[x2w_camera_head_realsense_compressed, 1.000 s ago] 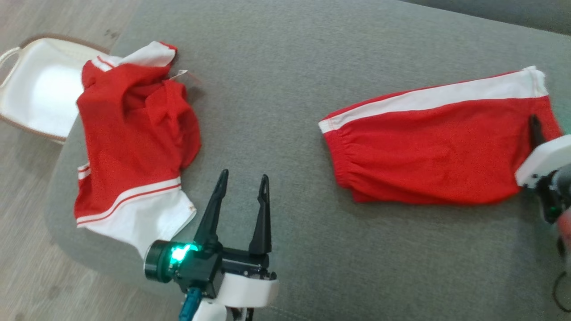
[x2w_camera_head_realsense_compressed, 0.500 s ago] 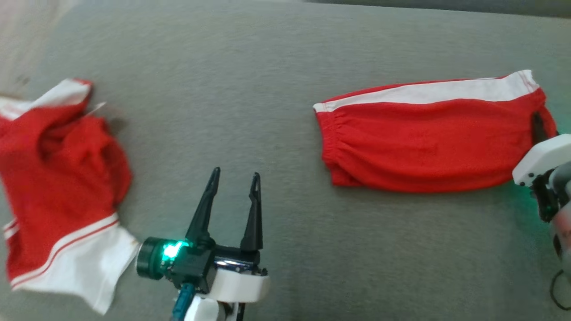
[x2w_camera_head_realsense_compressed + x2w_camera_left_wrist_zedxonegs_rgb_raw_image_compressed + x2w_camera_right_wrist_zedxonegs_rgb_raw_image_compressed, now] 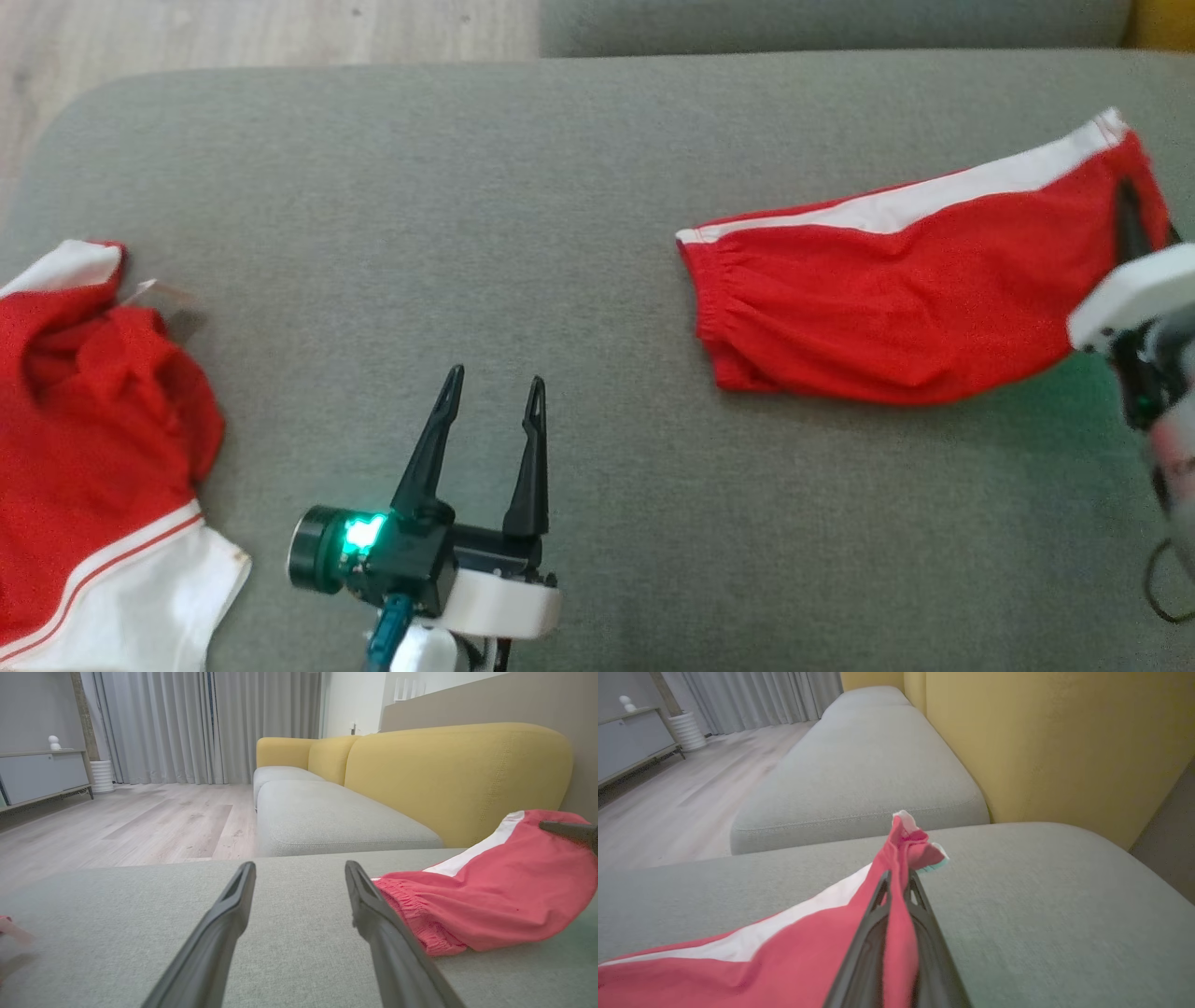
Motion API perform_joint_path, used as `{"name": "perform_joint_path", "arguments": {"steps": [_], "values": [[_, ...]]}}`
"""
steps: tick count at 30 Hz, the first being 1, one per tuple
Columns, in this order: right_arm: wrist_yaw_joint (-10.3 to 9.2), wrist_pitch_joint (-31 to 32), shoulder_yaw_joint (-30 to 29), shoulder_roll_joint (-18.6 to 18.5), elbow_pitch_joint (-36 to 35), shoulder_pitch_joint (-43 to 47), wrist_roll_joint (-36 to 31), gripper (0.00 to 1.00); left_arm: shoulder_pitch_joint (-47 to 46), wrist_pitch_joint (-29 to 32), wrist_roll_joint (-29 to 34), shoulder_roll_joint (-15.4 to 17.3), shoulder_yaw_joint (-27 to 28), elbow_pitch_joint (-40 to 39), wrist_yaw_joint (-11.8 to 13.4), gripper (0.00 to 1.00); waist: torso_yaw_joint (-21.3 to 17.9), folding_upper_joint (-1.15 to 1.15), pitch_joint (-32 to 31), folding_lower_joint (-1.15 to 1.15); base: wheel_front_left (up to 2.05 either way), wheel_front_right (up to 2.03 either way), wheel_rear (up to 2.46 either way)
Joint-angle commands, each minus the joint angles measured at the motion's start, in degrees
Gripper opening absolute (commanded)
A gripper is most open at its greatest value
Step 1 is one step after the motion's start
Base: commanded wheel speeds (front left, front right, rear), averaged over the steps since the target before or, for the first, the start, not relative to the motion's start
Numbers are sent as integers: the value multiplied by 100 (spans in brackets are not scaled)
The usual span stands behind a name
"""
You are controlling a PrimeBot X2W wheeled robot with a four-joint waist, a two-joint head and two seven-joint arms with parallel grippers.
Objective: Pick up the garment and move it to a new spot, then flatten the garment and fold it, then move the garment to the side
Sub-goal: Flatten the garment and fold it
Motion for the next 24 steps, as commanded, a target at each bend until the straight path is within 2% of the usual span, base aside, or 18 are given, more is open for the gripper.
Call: {"name": "perform_joint_path", "arguments": {"steps": [1,5,13,19,21,22,23,24], "values": [[-5,-77,-1,97,-381,-51,-204,0,-43,-29,8,-20,177,-107,1,100,127,0,-119,0,0,0,0],[-5,-77,-81,355,-710,20,-452,0,55,-29,-21,-20,165,-59,2,100,274,0,-241,0,0,0,0],[-5,41,203,1247,-1082,383,-876,0,185,-29,-118,-20,58,28,-14,100,641,0,-437,0,0,0,0],[-5,188,328,1783,-891,666,-958,0,114,-29,-182,-20,-101,69,-36,100,983,0,-320,0,0,0,0],[-5,166,375,1844,-819,680,-1041,0,61,-29,-194,-20,-143,77,-29,100,1077,0,-284,0,0,0,0],[-5,148,399,1872,-821,689,-1054,24,45,-29,-201,-20,-146,77,-12,100,1098,0,-284,0,0,0,0],[-5,132,438,1896,-849,704,-1050,94,41,-29,-210,-20,-136,72,11,100,1103,0,-288,0,0,0,0],[-5,113,496,1914,-902,720,-1057,100,45,-29,-217,-20,-121,67,32,100,1092,0,-301,0,0,0,0]]}}
